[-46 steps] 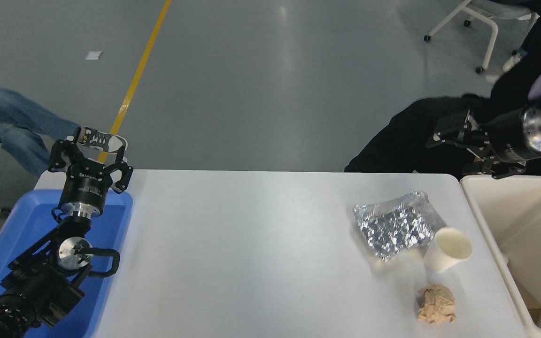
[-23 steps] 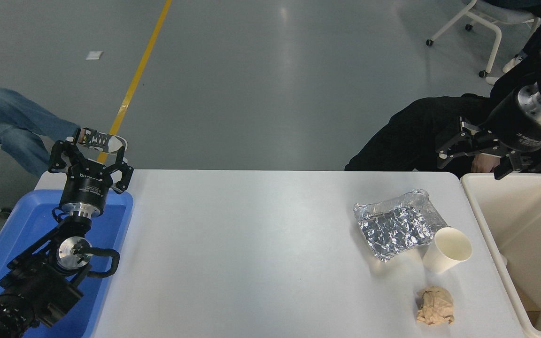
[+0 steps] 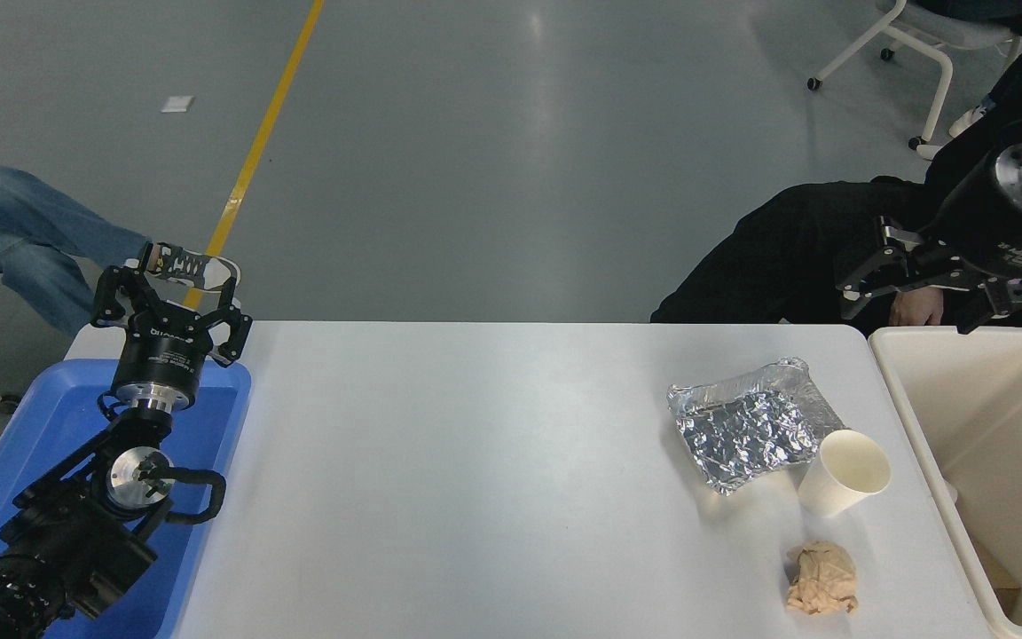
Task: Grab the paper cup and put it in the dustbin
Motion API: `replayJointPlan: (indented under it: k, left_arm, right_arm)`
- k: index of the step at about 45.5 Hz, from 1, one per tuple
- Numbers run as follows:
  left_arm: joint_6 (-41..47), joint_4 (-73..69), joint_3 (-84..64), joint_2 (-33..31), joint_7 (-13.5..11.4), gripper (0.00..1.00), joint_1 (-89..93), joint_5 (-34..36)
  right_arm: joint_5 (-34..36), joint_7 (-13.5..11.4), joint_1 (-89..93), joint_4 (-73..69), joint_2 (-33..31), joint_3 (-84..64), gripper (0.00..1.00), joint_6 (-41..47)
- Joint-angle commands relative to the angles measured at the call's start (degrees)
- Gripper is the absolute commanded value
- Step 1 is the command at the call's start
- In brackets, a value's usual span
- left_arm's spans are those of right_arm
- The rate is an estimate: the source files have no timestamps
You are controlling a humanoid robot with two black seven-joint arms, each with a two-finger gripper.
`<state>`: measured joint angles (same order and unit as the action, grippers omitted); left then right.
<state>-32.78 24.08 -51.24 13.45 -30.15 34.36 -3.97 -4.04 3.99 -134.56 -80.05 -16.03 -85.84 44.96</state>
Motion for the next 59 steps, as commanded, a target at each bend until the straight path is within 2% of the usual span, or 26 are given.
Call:
replayJointPlan:
  k: [1,19,30,39,59]
  left_arm:
    - [0.0,0.0,0.0,0.0,0.0,0.99,0.0,0.01]
    - [0.0,0.0,0.0,0.0,0.0,0.99,0.0,0.01]
    - [0.0,0.0,0.0,0.0,0.0,0.99,0.0,0.01]
    - [0.0,0.0,0.0,0.0,0.0,0.99,0.0,-0.07]
    - [0.0,0.0,0.0,0.0,0.0,0.99,0.0,0.01]
  right_arm:
    - [-1.06,-0.12,1.84,-0.1,-1.46,0.23,1.0,0.04]
    - [-1.68,-0.21,11.76,3.67,-6.39,1.55,1.0,0.04]
    - [-1.68,-1.09,25.03,9.82,-7.0,2.69,1.0,-10.41]
    - [-1.94,-1.0,37.77,15.89,-13.77,12.09,1.0,-16.93]
    - [-2.56,-1.09,54.13,24.5,-11.22,17.81,1.0,-24.05]
